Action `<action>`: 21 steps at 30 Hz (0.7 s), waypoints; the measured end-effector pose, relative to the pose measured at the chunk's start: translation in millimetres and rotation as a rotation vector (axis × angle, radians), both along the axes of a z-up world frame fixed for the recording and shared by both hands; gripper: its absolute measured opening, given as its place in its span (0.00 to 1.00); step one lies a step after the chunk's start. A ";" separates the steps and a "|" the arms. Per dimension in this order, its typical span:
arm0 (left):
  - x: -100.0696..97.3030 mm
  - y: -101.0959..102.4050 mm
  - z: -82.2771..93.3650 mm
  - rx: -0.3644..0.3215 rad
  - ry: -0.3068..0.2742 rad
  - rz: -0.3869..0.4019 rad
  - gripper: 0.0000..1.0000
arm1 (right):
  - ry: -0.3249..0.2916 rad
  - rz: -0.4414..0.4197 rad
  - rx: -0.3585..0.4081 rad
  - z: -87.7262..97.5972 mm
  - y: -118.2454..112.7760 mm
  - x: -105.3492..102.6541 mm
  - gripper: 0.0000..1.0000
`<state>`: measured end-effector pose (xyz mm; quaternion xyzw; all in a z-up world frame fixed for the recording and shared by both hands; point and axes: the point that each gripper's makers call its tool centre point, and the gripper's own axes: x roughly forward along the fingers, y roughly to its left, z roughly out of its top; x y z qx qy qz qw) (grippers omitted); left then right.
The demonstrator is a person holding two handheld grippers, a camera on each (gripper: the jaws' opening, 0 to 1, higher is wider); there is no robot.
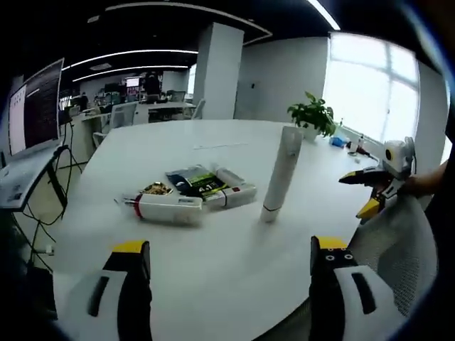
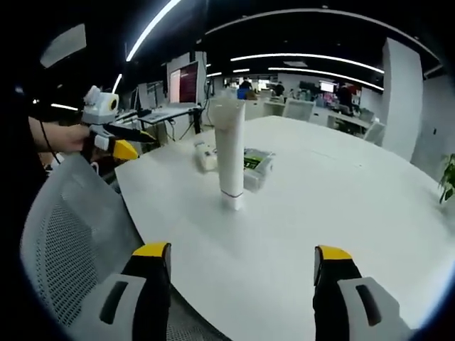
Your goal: Arrange the skincare products in the storage area until every visible bottle or jar stands upright without overlapping.
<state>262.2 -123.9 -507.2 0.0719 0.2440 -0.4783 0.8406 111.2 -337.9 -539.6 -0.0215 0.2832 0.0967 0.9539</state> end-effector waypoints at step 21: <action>73.2 0.0 -10.3 -0.074 0.246 0.348 0.86 | 0.007 -0.003 0.016 -2.6 -0.5 -0.6 0.84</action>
